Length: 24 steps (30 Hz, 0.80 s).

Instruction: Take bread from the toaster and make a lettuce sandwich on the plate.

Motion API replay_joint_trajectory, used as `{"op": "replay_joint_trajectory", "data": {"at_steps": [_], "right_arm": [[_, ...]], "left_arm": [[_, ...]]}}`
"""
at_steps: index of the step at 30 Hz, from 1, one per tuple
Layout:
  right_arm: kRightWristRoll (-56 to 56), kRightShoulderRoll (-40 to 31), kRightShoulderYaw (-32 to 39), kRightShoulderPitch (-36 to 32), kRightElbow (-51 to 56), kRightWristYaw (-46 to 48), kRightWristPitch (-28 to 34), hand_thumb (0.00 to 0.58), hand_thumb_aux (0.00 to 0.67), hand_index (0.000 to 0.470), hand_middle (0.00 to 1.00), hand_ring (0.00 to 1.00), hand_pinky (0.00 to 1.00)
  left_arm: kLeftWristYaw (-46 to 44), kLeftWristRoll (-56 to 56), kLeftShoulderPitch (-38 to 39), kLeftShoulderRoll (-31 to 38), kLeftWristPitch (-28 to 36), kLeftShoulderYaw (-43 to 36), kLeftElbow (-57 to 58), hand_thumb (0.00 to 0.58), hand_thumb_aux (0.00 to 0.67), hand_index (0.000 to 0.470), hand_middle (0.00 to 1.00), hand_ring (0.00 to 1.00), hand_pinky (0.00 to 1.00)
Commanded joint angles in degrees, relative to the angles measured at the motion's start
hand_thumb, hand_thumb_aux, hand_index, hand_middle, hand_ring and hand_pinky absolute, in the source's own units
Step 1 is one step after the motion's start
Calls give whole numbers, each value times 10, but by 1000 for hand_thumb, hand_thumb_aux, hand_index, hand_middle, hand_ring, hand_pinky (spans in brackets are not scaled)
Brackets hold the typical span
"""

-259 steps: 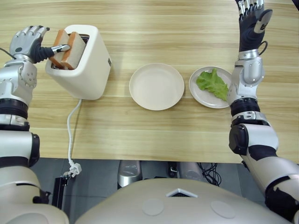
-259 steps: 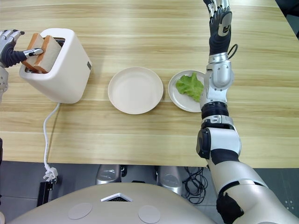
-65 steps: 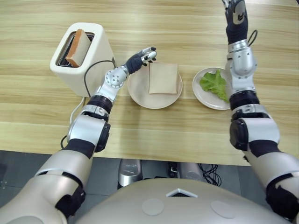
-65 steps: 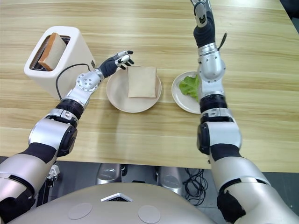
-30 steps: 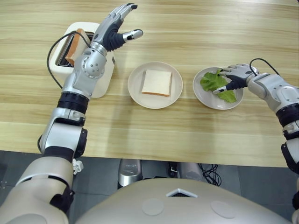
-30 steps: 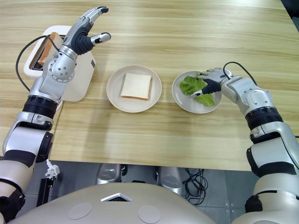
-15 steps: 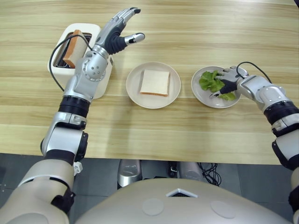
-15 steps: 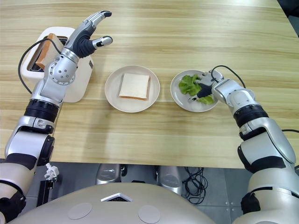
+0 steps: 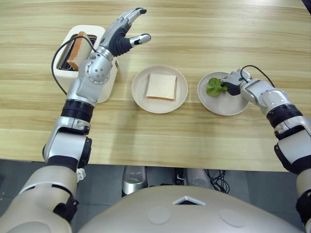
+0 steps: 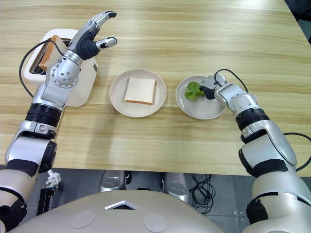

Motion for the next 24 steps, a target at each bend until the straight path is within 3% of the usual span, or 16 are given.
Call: {"op": "replay_joint_trajectory", "data": {"at_steps": [1, 11, 24], "right_arm": [[-2, 10, 30, 26, 31, -1, -21, 580, 670, 460, 1000, 1000, 1000], [-2, 1, 34, -5, 44, -50, -12, 580, 670, 460, 1000, 1000, 1000], [4, -57, 10, -27, -58, -49, -4, 580, 670, 460, 1000, 1000, 1000]], "left_arm": [[-8, -4, 3, -5, 4, -1, -1, 0, 0, 0, 0, 0, 0], [-6, 0, -6, -9, 3, -3, 11, 0, 0, 0, 0, 0, 0], [-2, 3, -16, -13, 1, -4, 25, 0, 0, 0, 0, 0, 0]]}}
